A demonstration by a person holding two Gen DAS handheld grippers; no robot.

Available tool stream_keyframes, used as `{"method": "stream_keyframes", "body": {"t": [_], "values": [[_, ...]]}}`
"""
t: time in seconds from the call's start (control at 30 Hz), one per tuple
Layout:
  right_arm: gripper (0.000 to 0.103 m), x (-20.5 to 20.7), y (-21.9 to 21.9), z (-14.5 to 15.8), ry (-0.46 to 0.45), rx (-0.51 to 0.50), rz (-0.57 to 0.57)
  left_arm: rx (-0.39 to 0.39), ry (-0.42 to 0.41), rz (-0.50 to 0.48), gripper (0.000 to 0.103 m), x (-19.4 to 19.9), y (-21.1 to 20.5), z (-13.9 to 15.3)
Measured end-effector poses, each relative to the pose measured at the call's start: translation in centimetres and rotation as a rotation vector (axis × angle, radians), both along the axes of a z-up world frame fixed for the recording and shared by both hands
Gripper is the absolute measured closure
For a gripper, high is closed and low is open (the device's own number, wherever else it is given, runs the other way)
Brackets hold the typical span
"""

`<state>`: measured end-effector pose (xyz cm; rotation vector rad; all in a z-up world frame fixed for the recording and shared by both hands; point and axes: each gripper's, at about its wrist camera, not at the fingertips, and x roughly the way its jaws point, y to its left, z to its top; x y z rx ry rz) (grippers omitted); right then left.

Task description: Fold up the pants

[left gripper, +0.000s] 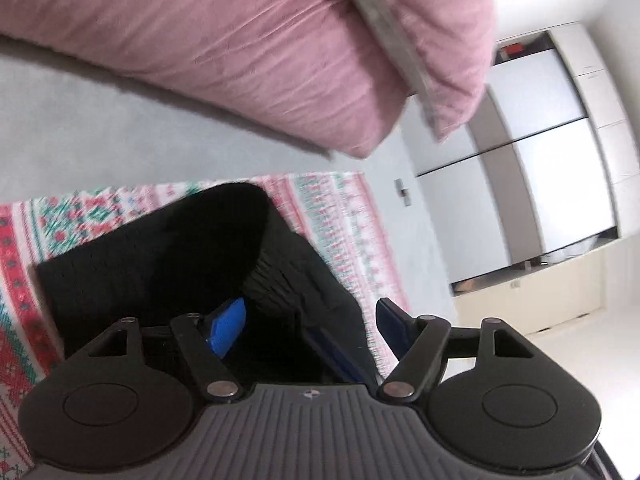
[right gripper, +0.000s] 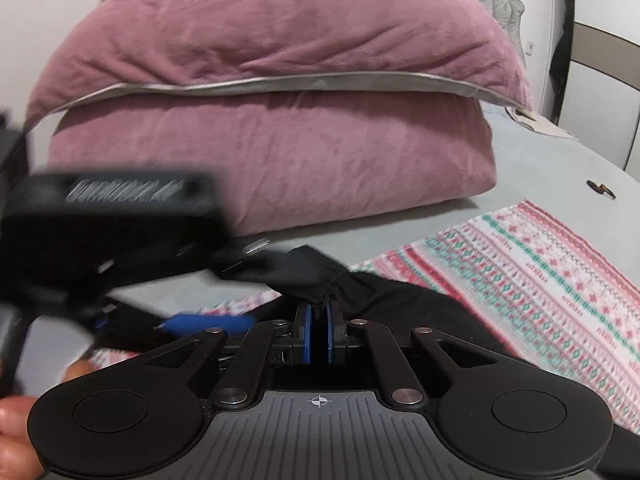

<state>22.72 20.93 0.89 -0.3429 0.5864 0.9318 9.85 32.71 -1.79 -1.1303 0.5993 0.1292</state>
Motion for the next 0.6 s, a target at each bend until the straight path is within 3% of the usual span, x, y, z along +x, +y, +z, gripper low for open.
{"method": "stream_keyframes", "body": {"t": [0.07,0.13,0.17,0.27,0.33,0.4,0.5,0.57,0.6], "values": [[0.098,-1.3,-0.5,-0.2,0.014,0.031,0.042,0.003,0.022,-0.008,0.041,0.4,0.1,-0.6],[0.099,-2.5,-1.1,-0.3,0.001,0.03,0.048,0.038,0.066,-0.033,0.066,0.6,-0.2,-0.9],[0.097,-2.9,-1.6,-0.3,-0.003,0.028,0.037,0.047,0.089,-0.037,0.067,0.7,-0.2,-1.2],[0.086,-2.9,-4.8,-0.6,0.034,0.045,-0.029,0.02,0.11,-0.022,0.067,0.3,0.1,-2.0],[0.074,-1.2,-8.7,-0.7,0.09,0.08,-0.146,0.05,0.116,-0.012,0.067,0.2,0.2,-2.0],[0.046,1.8,-14.5,-0.9,0.192,0.157,-0.363,0.057,0.122,-0.005,0.067,0.2,0.3,-2.1],[0.044,6.4,-24.8,-1.7,0.376,0.319,-0.71,0.026,0.139,0.0,0.063,0.5,0.4,-2.4],[0.043,8.7,-31.6,-2.3,0.455,0.421,-0.927,0.017,0.144,-0.011,0.043,0.5,0.2,-2.3],[0.042,9.5,-34.4,-2.3,0.463,0.448,-1.011,0.022,0.142,-0.019,0.038,0.6,-0.1,-2.2]]}}
